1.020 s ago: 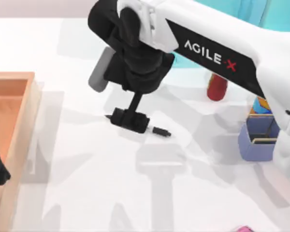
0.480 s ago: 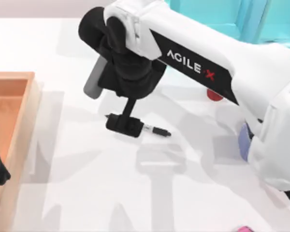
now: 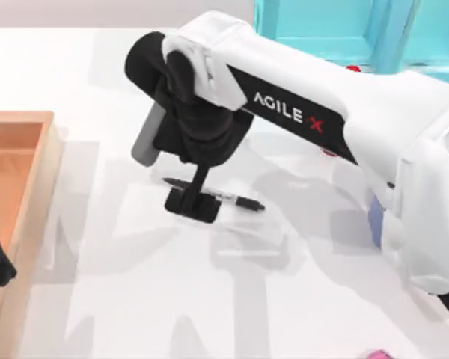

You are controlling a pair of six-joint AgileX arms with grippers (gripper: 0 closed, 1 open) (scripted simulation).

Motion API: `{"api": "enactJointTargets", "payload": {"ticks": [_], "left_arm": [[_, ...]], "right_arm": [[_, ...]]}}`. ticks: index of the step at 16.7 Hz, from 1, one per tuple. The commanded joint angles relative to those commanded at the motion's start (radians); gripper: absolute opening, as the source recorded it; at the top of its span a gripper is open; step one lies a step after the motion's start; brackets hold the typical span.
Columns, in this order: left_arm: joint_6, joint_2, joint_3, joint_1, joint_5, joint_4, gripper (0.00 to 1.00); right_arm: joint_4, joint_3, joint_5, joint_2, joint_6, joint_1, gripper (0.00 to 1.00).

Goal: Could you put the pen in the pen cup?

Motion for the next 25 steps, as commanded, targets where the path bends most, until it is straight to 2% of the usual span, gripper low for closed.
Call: {"api": "enactJointTargets", "payload": {"ticks": [5,10,23,25], "left_arm": [[0.0,0.0,0.0,0.0,0.0,0.0,1.0],[0.0,0.0,0.0,0.0,0.0,0.0,1.0],[0.0,0.0,0.0,0.0,0.0,0.0,1.0],[0.0,0.0,0.0,0.0,0.0,0.0,1.0]], "right_arm": [[0.204,-0.156,-0.001,0.04,-0.017,-0.018,1.0],[0.22,-0.17,-0.001,0.044,-0.019,-0.019,1.0],[0.22,-0.17,-0.001,0.044,-0.019,-0.019,0.02],[0.22,-0.17,-0.001,0.044,-0.019,-0.019,0.0]]}}
